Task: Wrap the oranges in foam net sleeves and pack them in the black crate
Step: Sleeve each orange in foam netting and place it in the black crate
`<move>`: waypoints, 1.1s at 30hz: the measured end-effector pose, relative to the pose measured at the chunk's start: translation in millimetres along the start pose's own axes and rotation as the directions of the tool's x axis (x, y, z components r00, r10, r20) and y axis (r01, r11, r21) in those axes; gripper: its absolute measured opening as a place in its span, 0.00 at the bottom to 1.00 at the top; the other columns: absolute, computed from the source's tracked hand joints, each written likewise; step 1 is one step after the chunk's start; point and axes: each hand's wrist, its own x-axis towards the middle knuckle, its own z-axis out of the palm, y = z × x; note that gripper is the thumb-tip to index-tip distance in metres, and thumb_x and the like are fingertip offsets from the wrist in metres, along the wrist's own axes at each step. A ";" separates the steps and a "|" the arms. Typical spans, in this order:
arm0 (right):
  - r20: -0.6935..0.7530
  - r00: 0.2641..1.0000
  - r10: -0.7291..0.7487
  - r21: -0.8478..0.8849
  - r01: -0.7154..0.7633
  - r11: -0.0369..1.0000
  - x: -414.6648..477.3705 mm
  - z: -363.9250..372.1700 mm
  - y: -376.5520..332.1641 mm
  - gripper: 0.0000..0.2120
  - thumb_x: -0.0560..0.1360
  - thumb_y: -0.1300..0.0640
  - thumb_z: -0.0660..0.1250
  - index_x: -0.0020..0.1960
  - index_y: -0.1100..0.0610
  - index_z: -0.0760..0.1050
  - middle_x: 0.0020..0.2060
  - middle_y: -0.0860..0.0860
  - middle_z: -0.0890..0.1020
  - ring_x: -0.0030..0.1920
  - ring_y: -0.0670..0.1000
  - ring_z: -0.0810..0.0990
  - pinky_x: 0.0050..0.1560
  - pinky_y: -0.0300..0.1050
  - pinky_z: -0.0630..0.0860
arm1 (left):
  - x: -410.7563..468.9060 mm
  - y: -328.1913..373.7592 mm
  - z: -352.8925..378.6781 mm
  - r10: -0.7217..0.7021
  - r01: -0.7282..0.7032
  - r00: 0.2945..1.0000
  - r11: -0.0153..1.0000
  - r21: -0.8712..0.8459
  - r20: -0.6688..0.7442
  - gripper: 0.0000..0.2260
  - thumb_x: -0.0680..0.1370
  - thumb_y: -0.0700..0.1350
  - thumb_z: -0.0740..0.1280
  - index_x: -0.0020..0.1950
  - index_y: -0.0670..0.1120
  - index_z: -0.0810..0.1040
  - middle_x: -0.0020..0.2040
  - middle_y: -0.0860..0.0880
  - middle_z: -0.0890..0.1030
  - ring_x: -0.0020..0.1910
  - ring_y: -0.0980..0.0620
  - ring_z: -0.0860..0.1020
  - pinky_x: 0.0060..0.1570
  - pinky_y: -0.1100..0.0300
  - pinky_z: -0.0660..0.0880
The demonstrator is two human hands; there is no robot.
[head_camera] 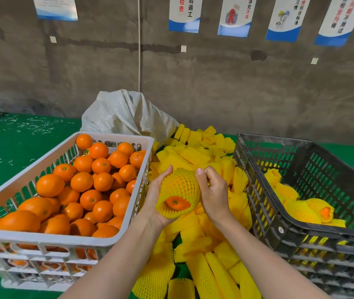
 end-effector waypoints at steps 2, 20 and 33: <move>0.012 0.996 0.093 0.025 -0.093 0.995 -0.1 -4.9 3.6 0.07 0.77 0.54 0.64 0.42 0.55 0.69 0.35 0.45 0.72 0.37 0.40 0.72 0.38 0.33 0.68 | 1.6 2.5 1.5 0.087 -0.072 0.990 0.988 0.139 -0.107 0.19 0.68 0.55 0.70 0.50 0.42 0.79 0.38 0.41 0.83 0.37 0.43 0.83 0.36 0.53 0.79; 0.308 0.934 0.178 -0.063 -0.167 0.984 15.3 -47.4 -29.6 0.29 0.66 0.58 0.76 0.63 0.49 0.69 0.60 0.48 0.74 0.61 0.48 0.72 0.62 0.50 0.72 | 33.1 9.7 70.6 0.313 -0.063 0.912 0.747 0.662 -0.266 0.13 0.78 0.54 0.64 0.42 0.45 0.75 0.38 0.46 0.79 0.37 0.50 0.78 0.30 0.61 0.74; -0.280 0.929 0.241 -0.115 -0.282 0.952 66.1 -198.2 28.4 0.20 0.66 0.56 0.76 0.53 0.46 0.72 0.48 0.42 0.76 0.50 0.45 0.75 0.52 0.40 0.74 | 102.3 -107.6 136.5 0.584 -0.477 0.714 0.004 0.879 0.385 0.10 0.80 0.36 0.60 0.59 0.39 0.76 0.56 0.42 0.79 0.56 0.44 0.77 0.54 0.60 0.69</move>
